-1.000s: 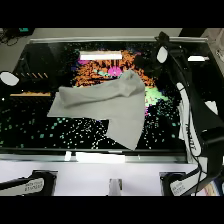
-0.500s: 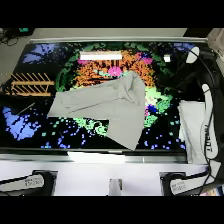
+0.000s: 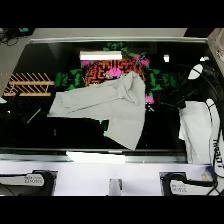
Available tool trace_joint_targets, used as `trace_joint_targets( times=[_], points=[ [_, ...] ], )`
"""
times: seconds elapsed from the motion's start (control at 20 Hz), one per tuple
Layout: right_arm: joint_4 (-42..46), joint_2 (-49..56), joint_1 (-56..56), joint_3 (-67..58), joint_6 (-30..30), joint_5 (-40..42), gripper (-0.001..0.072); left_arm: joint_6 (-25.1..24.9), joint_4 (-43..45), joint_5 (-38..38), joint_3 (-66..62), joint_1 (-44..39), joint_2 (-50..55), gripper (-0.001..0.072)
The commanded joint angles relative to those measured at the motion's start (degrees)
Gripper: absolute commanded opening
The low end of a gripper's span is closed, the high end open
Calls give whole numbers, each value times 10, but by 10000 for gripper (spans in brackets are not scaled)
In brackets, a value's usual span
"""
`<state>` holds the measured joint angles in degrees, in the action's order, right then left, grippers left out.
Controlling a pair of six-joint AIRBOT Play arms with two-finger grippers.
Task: Fold the shirts.
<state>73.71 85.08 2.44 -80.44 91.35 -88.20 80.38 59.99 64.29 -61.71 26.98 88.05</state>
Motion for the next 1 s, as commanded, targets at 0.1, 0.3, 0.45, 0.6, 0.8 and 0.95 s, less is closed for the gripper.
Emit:
trace_joint_targets(
  times=[0.1, 0.3, 0.45, 0.6, 0.8, 0.95],
  points=[
    [-4, -6, 1, 11, -4, 4, 477, -2, -37, -45, 3, -11, 34, 563],
    [-4, -6, 1, 12, 0, -2, 477, 5, -37, -98, 2, -21, 34, 363],
    [-7, -6, 1, 28, 2, 7, 477, -5, -37, -104, 2, -25, 34, 149],
    [-17, -6, 1, 78, 3, 42, 477, -33, -37, -90, 2, -25, 30, 40],
    [-81, -1, 1, 165, 21, 148, 479, -46, -37, -85, 2, -25, 3, 40],
    [-132, 21, 1, 205, 15, 188, 478, -74, -37, -69, 2, -25, -23, 40]
  ],
)
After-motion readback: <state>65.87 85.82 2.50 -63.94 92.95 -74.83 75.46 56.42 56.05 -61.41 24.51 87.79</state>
